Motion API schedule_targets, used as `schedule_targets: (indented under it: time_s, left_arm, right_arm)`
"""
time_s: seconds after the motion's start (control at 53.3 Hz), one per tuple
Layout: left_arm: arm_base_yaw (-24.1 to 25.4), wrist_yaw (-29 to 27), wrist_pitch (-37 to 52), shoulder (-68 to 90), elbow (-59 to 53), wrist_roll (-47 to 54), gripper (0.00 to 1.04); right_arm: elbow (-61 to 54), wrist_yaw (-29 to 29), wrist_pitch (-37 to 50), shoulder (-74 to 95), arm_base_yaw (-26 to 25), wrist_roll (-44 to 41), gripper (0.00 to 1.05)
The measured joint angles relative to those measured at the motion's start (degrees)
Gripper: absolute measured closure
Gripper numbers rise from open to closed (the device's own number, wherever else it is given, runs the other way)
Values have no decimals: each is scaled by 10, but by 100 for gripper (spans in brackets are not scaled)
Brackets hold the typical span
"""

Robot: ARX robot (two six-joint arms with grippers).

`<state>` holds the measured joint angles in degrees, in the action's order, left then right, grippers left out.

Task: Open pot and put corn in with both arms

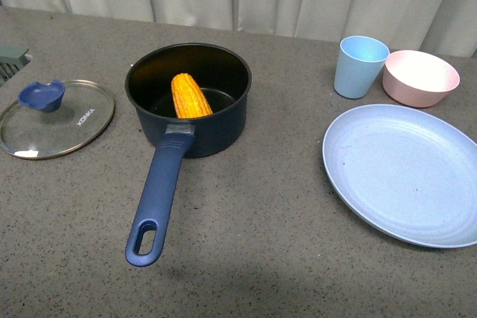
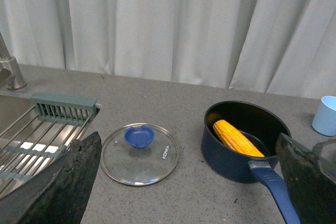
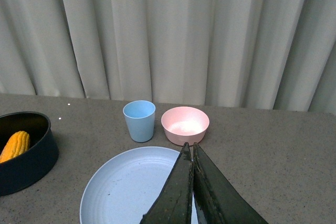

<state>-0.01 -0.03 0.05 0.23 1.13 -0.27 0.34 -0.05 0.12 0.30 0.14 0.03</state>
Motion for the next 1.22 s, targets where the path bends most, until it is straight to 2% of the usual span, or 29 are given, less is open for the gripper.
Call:
schedule_targets:
  time_s: [0.094,0.15,0.244,0.319,0.637,1.219]
  left_arm:
    - [0,0,0,0,0,0,6]
    - [0,0,0,0,0,0,6]
    - [0,0,0,0,0,0,6]
    - [0,0,0,0,0,0,6]
    - [0,0,0,0,0,0,6]
    - [0,0,0,0,0,0,6]
  right_arm:
    - [0,0,0,0,0,-1,103]
    - [0,0,0,0,0,0,96]
    - [0,0,0,0,0,0,80]
    - [0,0,0,0,0,0,60]
    - [0,0,0,0,0,0,9]
    - [0,0,0,0,0,0,9]
